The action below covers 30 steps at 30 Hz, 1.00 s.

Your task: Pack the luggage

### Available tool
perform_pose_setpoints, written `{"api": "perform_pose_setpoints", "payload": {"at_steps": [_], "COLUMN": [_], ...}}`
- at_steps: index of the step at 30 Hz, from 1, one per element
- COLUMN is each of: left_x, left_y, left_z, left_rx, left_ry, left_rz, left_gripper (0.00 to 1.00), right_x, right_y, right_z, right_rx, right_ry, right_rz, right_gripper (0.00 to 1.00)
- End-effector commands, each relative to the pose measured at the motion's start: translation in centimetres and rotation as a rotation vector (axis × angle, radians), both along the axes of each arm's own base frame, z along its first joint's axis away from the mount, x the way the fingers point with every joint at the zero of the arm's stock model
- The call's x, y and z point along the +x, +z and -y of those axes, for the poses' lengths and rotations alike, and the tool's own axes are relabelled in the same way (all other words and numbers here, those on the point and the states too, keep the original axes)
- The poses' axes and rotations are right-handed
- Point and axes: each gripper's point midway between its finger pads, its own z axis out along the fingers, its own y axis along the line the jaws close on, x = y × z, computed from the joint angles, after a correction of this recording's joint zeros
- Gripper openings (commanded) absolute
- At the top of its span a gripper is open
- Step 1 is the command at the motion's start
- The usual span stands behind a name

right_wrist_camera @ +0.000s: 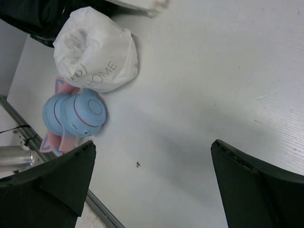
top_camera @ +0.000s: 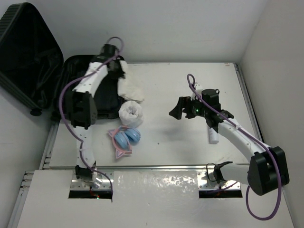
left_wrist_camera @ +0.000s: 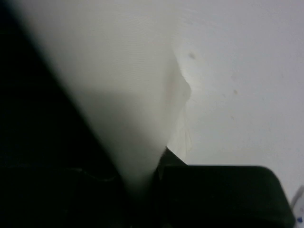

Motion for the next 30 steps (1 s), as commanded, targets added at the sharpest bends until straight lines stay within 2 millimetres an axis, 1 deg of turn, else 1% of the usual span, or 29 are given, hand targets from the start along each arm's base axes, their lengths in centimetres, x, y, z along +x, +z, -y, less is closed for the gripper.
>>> {"api": "perform_pose_setpoints", "payload": {"at_steps": [1, 2, 3, 4, 5, 6, 7, 9, 10, 11, 12, 13, 14, 15, 16, 18, 21, 22, 24, 25, 26, 27, 28, 29, 30], "left_x": [-1.5, -1.1, -1.5, -2.6, -2.7, -3.1, -4.1, -4.4, -4.9, -5.1, -5.4, -6.0, -6.2, -7.2, -6.7, -7.1, -7.3, -6.8, -7.1, -6.8, -6.7, -6.6, -5.0, -5.4, -5.0], "left_y": [7.8, 8.4, 8.8, 6.7, 9.0, 9.3, 9.1, 9.1, 8.3, 8.5, 8.2, 6.8, 7.2, 6.0, 6.4, 5.2, 3.6, 3.7, 3.2, 3.2, 3.2, 3.0, 3.2, 2.6, 2.3], "left_z": [-8.0, -9.3, -9.8, -12.7, -13.8, -14.6, -15.9, -17.2, -17.7, -18.4, -18.5, -18.7, -19.3, -19.1, -19.1, -19.1, -19.6, -19.9, -20.5, -20.8, -21.2, -22.2, -22.7, -22.9, -23.4], "left_rx": [-0.034, -0.066, -0.109, -0.139, -0.161, -0.165, -0.178, -0.184, -0.197, -0.191, -0.199, -0.197, -0.189, -0.210, -0.228, -0.220, -0.166, -0.150, -0.111, -0.104, -0.099, -0.078, -0.079, -0.075, -0.055], "left_ry": [0.150, 0.189, 0.201, 0.284, 0.313, 0.343, 0.387, 0.436, 0.466, 0.496, 0.525, 0.552, 0.589, 0.619, 0.612, 0.623, 0.612, 0.611, 0.603, 0.595, 0.592, 0.577, 0.558, 0.545, 0.514], "left_rz": [0.138, 0.184, 0.202, 0.161, 0.244, 0.263, 0.264, 0.284, 0.270, 0.281, 0.272, 0.245, 0.276, 0.262, 0.308, 0.279, 0.210, 0.205, 0.172, 0.160, 0.149, 0.137, 0.139, 0.077, 0.057], "left_gripper": [0.00, 0.00, 0.00, 0.00, 0.00, 0.00, 0.00, 0.00, 0.00, 0.00, 0.00, 0.00, 0.00, 0.00, 0.00, 0.00, 0.00, 0.00, 0.00, 0.00, 0.00, 0.01, 0.02, 0.02, 0.02], "right_x": [0.4, 0.3, 0.3, 0.2, 0.1, 0.0, 0.1, 0.0, 0.0, 0.0, 0.0, -0.1, -0.1, -0.2, -0.3, -0.4, -0.6, -0.7, -0.7, -0.6, -0.6, -0.6, -0.6, -0.7, -0.7], "right_y": [0.3, 0.1, -0.1, -0.3, -0.4, -0.4, -0.4, -0.3, -0.2, -0.1, -0.1, 0.0, 0.1, 0.1, 0.2, 0.2, 0.2, 0.2, 0.2, 0.4, 0.3, 0.1, 0.1, 0.1, 0.0], "right_z": [0.2, 0.2, 0.1, 0.2, 0.1, 0.0, 0.0, -0.1, -0.2, -0.2, -0.2, -0.2, -0.3, -0.3, -0.3, -0.2, 0.0, 0.0, 0.1, 0.1, 0.0, 0.0, 0.1, 0.0, 0.1], "right_rx": [-0.012, -0.012, -0.010, -0.012, -0.007, -0.005, 0.001, 0.007, 0.009, 0.010, 0.010, 0.010, 0.012, 0.015, 0.013, 0.008, -0.006, -0.011, -0.016, -0.016, -0.019, -0.022, -0.023, -0.025, -0.027], "right_ry": [0.008, 0.009, 0.009, 0.009, 0.013, 0.015, 0.014, 0.020, 0.023, 0.023, 0.027, 0.028, 0.031, 0.032, 0.035, 0.036, 0.044, 0.046, 0.046, 0.049, 0.053, 0.054, 0.054, 0.059, 0.060], "right_rz": [0.032, 0.030, 0.025, 0.020, 0.016, 0.016, 0.018, 0.015, 0.016, 0.017, 0.019, 0.019, 0.021, 0.024, 0.026, 0.027, 0.029, 0.028, 0.031, 0.037, 0.036, 0.031, 0.029, 0.026, 0.026], "right_gripper": [0.99, 0.99, 0.99, 0.99, 0.99, 0.99, 0.99, 0.99, 0.99, 0.99, 0.99, 0.99, 0.99, 0.99, 0.99, 0.99, 0.99, 0.99, 0.99, 0.99, 0.99, 0.99, 0.99, 0.99, 0.99]}}
